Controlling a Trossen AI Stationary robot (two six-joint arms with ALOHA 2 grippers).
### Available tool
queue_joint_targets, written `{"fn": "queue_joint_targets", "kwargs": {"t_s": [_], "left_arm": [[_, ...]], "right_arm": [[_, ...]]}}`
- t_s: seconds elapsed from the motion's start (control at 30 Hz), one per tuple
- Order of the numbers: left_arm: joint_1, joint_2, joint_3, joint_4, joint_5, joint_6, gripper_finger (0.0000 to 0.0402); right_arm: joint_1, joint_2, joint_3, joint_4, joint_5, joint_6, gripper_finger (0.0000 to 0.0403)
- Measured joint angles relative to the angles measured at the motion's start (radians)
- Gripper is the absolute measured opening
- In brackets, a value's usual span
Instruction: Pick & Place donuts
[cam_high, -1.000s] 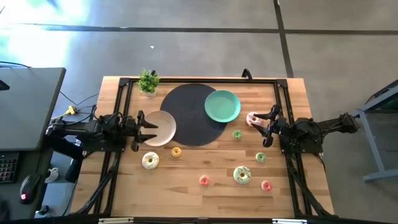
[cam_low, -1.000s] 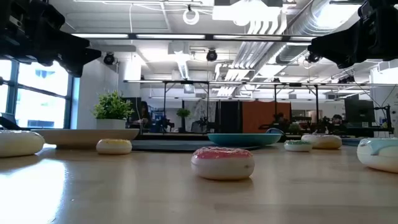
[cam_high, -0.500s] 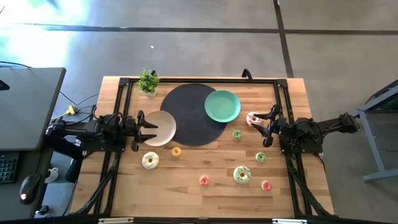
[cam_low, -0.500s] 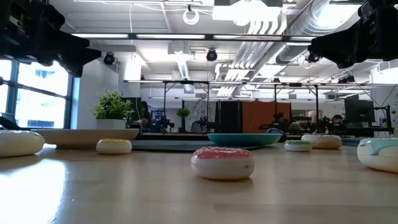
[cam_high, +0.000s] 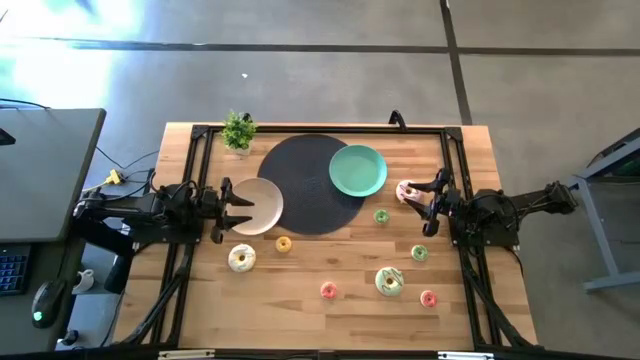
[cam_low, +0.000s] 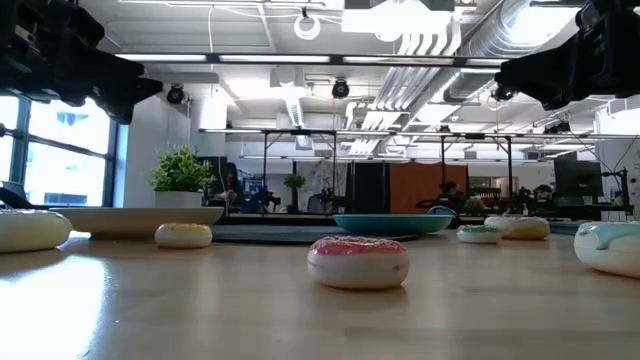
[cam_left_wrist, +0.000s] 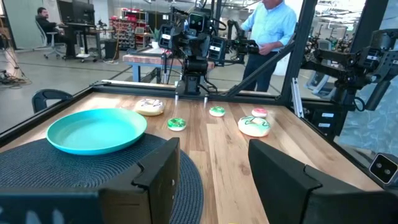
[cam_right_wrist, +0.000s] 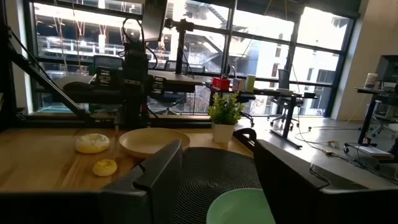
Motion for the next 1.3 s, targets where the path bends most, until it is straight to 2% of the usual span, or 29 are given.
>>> {"fn": "queue_joint_targets", "kwargs": {"t_s": [1.17,1.3], "left_arm": [[0.0,0.0,0.0,0.005,0.0,0.0,0.019],[0.0,0.0,0.003,0.084,-0.002,-0.048,0.019]], "right_arm": [[0.0,0.0,0.0,0.0,0.0,0.0,0.0197],[0.0,0.0,0.0,0.0,0.0,0.0,0.0197]]}}
